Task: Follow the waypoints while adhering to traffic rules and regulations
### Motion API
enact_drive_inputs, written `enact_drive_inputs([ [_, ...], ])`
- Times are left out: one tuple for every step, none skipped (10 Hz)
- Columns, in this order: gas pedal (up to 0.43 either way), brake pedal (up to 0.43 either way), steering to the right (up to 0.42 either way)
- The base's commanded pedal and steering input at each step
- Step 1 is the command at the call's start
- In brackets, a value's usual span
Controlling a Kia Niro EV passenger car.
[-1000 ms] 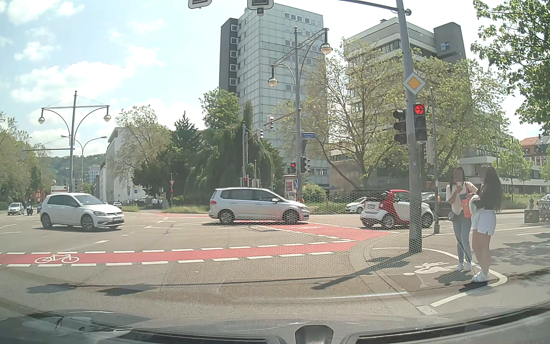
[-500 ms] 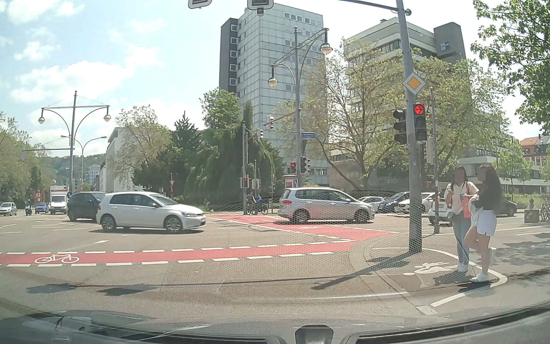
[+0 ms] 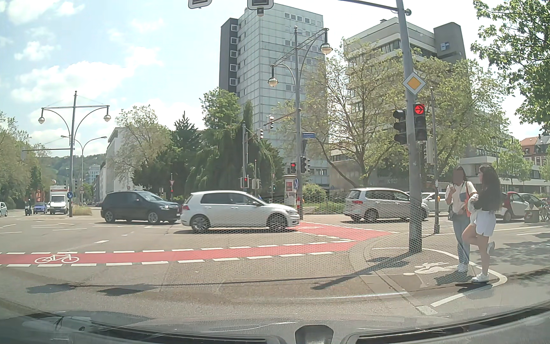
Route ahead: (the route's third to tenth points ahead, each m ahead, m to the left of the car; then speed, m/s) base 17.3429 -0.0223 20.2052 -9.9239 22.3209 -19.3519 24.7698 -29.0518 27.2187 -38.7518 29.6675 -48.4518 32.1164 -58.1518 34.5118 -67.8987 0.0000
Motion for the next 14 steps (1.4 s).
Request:
enact_drive_inputs([
  [0.000, 0.268, -0.082],
  [0.000, 0.262, -0.082],
  [0.000, 0.262, -0.082],
  [0.000, 0.268, -0.082],
  [0.000, 0.262, -0.082],
  [0.000, 0.262, -0.082],
  [0.000, 0.268, -0.082],
  [0.000, 0.262, -0.082],
  [0.000, 0.262, -0.082],
  [0.000, 0.262, -0.082],
  [0.000, 0.268, -0.082],
  [0.000, 0.262, -0.083],
  [0.000, 0.262, -0.083],
  [0.000, 0.262, -0.083],
])
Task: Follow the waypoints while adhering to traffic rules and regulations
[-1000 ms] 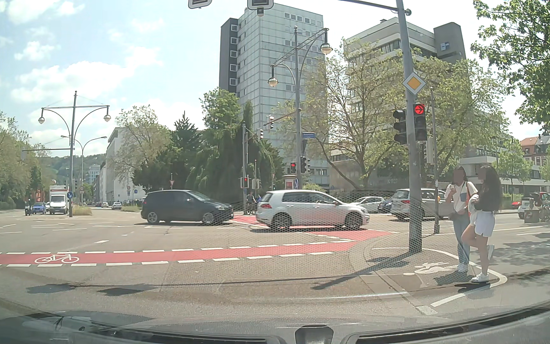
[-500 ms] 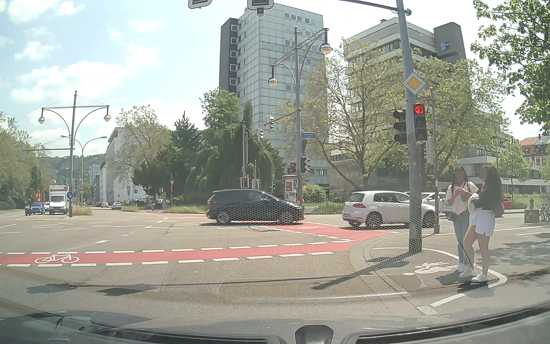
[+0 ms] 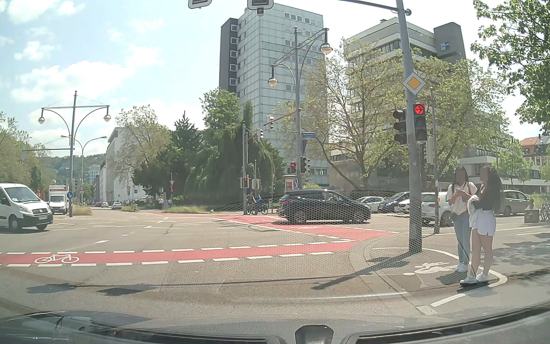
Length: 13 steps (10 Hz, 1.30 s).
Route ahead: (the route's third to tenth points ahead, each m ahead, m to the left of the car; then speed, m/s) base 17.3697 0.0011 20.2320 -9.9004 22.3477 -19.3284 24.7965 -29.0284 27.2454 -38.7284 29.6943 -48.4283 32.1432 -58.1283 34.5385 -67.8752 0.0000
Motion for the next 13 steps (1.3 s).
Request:
enact_drive_inputs([
  [0.000, 0.268, -0.083],
  [0.000, 0.262, -0.083],
  [0.000, 0.268, -0.083],
  [0.000, 0.268, -0.083],
  [0.000, 0.262, -0.083],
  [0.000, 0.268, -0.083],
  [0.000, 0.262, -0.083],
  [0.000, 0.262, -0.083],
  [0.000, 0.268, -0.083],
  [0.000, 0.262, -0.083],
  [0.000, 0.262, -0.083],
  [0.000, 0.262, -0.083],
  [0.000, 0.268, -0.083],
])
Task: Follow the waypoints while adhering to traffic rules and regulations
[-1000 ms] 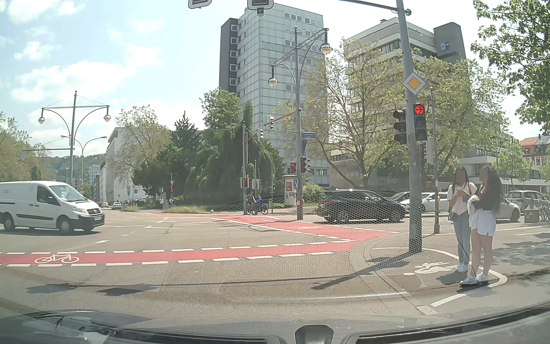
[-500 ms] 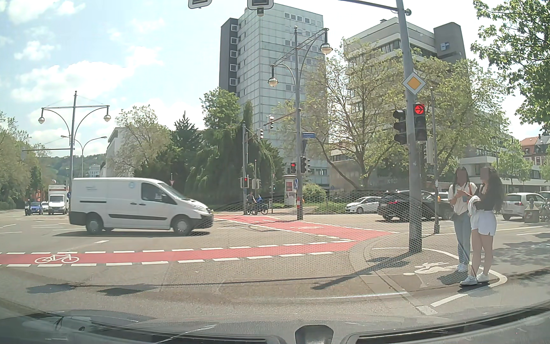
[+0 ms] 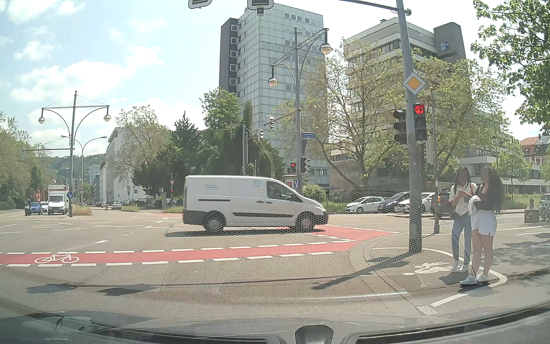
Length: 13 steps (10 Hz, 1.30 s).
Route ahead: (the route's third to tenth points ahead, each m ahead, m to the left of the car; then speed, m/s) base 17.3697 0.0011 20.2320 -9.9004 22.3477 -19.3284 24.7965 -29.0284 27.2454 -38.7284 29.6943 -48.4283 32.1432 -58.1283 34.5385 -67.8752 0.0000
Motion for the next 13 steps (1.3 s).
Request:
enact_drive_inputs([
  [0.000, 0.262, -0.083],
  [0.000, 0.262, -0.080],
  [0.000, 0.262, -0.077],
  [0.000, 0.262, -0.076],
  [0.000, 0.262, -0.075],
  [0.000, 0.262, -0.074],
  [0.000, 0.262, -0.071],
  [0.000, 0.262, -0.072],
  [0.000, 0.262, -0.077],
  [0.000, 0.262, -0.083],
  [0.000, 0.268, -0.087],
  [0.000, 0.262, -0.087],
  [0.000, 0.262, -0.087],
])
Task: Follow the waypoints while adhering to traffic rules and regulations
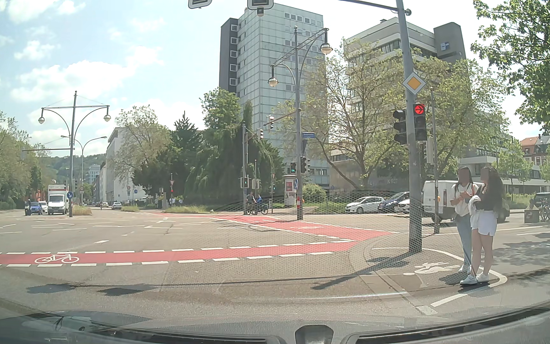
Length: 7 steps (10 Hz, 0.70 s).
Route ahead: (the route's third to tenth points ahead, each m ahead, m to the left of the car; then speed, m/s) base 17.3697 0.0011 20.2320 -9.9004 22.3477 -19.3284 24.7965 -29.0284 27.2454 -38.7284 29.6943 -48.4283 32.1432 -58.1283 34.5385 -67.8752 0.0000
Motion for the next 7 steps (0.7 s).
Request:
enact_drive_inputs([
  [0.000, 0.262, -0.087],
  [0.000, 0.268, -0.087],
  [0.000, 0.262, -0.087],
  [0.000, 0.262, -0.087],
  [0.000, 0.268, -0.087],
  [0.000, 0.262, -0.087],
  [0.000, 0.262, -0.087],
])
